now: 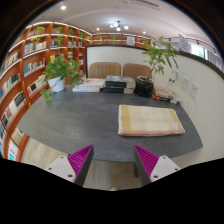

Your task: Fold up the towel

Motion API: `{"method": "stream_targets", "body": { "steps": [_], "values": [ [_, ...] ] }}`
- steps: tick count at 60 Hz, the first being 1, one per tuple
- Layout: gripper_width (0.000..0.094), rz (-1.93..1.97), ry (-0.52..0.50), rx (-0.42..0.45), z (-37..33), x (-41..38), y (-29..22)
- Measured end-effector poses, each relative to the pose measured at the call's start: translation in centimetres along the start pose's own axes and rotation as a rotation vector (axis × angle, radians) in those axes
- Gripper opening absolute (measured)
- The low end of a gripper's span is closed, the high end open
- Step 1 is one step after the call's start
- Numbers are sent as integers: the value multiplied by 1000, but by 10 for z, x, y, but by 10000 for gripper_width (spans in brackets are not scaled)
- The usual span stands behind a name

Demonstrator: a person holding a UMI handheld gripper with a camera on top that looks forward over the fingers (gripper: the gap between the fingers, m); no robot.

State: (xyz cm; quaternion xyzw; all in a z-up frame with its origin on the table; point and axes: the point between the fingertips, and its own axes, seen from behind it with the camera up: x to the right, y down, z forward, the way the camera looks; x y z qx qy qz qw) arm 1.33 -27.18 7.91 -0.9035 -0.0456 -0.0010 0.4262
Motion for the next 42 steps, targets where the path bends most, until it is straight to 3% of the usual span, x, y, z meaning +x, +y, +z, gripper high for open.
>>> {"method": "stream_targets", "body": {
  "steps": [24,33,41,42],
  "values": [
    [746,-6,53,-72,176,51,-66],
    [501,-38,106,-153,208,68,-52],
    [86,34,125,-112,213,76,-55],
    [85,24,127,-111,213,77,-55]
  ]
}}
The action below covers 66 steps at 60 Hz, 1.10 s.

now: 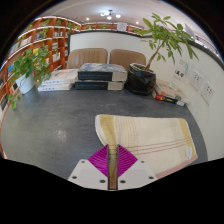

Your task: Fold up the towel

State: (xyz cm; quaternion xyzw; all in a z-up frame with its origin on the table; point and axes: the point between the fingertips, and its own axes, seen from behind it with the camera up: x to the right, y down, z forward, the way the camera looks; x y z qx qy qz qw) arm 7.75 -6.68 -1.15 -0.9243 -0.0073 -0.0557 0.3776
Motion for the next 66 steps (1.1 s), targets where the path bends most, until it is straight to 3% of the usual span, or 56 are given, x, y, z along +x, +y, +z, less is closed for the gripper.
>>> {"method": "stream_targets", "body": {
  "steps": [11,18,28,38,40,42,46,49,57,66],
  "values": [
    [47,-11,-37,-32,-2,-1,-2],
    [48,60,-84,29,-28,11,-34],
    [47,80,-41,144,-75,98,-91],
    [54,111,43,149,-76,203,-89],
    [83,116,50,139,-70,221,-81],
    [172,126,61,121,-63,240,-70],
    [505,143,99,67,-50,273,-46],
    [671,158,112,54,-42,289,-32],
    [703,125,93,46,-45,292,-14],
    [710,69,54,112,-95,249,-40]
  ]
}}
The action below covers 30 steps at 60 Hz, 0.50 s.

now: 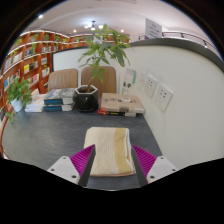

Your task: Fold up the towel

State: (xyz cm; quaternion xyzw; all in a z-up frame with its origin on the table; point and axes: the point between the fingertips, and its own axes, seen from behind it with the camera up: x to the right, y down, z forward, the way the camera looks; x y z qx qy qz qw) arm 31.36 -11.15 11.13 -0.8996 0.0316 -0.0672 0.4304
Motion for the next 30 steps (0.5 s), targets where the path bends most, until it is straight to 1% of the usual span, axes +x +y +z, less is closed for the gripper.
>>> {"method": "stream_targets", "body": {
  "steps": [8,16,22,30],
  "values": [
    [725,-48,-44,87,-63,-58,-45],
    [727,-25,-124,176,-122,-125,-81],
    [727,-10,-169,228,-156,-168,-84],
    [727,19,-190,230,-188,-204,-66]
  ]
}}
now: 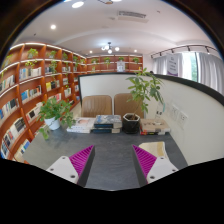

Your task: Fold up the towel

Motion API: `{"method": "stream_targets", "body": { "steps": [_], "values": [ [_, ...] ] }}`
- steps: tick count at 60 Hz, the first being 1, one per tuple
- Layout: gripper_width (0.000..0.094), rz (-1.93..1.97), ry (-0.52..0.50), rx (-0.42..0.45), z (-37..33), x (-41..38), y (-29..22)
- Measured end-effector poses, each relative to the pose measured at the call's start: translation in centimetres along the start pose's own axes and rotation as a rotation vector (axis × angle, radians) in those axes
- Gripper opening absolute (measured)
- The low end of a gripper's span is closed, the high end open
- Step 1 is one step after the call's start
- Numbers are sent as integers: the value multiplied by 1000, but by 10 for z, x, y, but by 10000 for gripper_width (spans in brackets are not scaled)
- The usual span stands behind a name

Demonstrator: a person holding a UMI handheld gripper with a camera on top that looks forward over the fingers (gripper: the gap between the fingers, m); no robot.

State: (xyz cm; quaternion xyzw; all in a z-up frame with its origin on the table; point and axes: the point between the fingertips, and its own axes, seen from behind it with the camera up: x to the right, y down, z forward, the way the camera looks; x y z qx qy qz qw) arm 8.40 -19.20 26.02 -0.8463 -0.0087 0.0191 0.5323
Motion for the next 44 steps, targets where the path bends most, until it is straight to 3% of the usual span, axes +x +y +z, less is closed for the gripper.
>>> {"method": "stream_targets", "body": {
  "steps": [16,44],
  "values": [
    [724,-36,50,-35,-41,-32,36],
    [724,-16,29,-34,-63,-60,46]
  ]
}}
